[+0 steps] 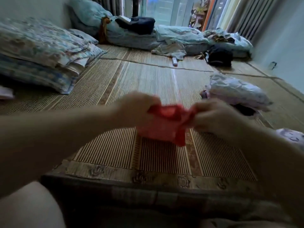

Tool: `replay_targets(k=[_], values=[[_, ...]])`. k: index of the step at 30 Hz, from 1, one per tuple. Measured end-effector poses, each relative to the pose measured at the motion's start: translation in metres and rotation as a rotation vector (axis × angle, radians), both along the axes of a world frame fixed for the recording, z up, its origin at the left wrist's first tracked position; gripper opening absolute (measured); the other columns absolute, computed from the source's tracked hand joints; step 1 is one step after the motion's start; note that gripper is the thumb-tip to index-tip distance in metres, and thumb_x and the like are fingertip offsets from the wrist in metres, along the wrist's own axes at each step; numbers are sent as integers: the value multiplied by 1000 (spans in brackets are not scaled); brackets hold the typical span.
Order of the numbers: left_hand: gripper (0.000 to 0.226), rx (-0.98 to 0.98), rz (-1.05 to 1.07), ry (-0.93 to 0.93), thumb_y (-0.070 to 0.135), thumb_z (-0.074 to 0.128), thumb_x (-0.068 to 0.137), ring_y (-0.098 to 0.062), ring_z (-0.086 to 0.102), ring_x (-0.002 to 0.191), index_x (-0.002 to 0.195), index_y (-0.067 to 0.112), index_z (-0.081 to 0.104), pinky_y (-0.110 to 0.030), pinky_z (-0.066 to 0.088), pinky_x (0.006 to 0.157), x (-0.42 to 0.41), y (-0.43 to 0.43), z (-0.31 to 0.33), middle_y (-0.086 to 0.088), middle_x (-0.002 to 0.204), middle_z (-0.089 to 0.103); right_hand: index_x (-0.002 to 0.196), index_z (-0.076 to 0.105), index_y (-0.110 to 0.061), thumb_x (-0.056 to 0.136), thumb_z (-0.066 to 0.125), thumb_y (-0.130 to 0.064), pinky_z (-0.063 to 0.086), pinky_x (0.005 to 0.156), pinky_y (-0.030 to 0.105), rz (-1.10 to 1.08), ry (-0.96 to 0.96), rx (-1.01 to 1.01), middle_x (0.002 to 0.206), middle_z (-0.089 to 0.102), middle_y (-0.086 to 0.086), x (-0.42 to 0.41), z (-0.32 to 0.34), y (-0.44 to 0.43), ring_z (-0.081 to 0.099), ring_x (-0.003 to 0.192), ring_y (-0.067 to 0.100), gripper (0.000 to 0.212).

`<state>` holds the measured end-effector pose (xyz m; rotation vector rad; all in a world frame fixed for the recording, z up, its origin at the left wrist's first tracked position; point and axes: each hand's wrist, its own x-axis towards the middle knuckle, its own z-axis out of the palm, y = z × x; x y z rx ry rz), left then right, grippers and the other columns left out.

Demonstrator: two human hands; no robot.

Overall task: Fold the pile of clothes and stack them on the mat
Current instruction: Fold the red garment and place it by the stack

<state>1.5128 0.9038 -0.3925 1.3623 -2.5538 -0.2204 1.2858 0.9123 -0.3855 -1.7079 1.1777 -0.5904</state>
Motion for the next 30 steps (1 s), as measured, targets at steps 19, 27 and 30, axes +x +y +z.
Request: replay_targets(k=[19, 27, 30], values=[[42, 356, 451, 466, 27, 66, 87, -12, 62, 98, 126, 20, 52, -22, 54, 74, 1, -9, -135, 1, 116, 57, 105, 59, -22, 91, 56, -12, 57, 55, 25, -432, 154, -101, 87, 60, -10, 11, -122, -13, 64, 67, 12, 17], [84, 363, -17, -294, 65, 54, 81, -1, -7, 144, 150, 42, 12, -36, 1, 117, 15, 15, -172, 21, 158, 5, 141, 42, -37, 87, 57, -52, 20, 118, 37, 160, 681, -332, 152, 34, -14, -10, -184, 5, 22, 143, 9, 58], [77, 350, -35, -315, 52, 53, 87, 1, -11, 141, 150, 40, 10, -33, 0, 117, 15, 12, -171, 20, 157, 2, 128, 58, -33, 94, 52, -41, 22, 114, 31, 76, 613, -377, 144, 46, -13, -7, -182, 4, 32, 138, 7, 36]])
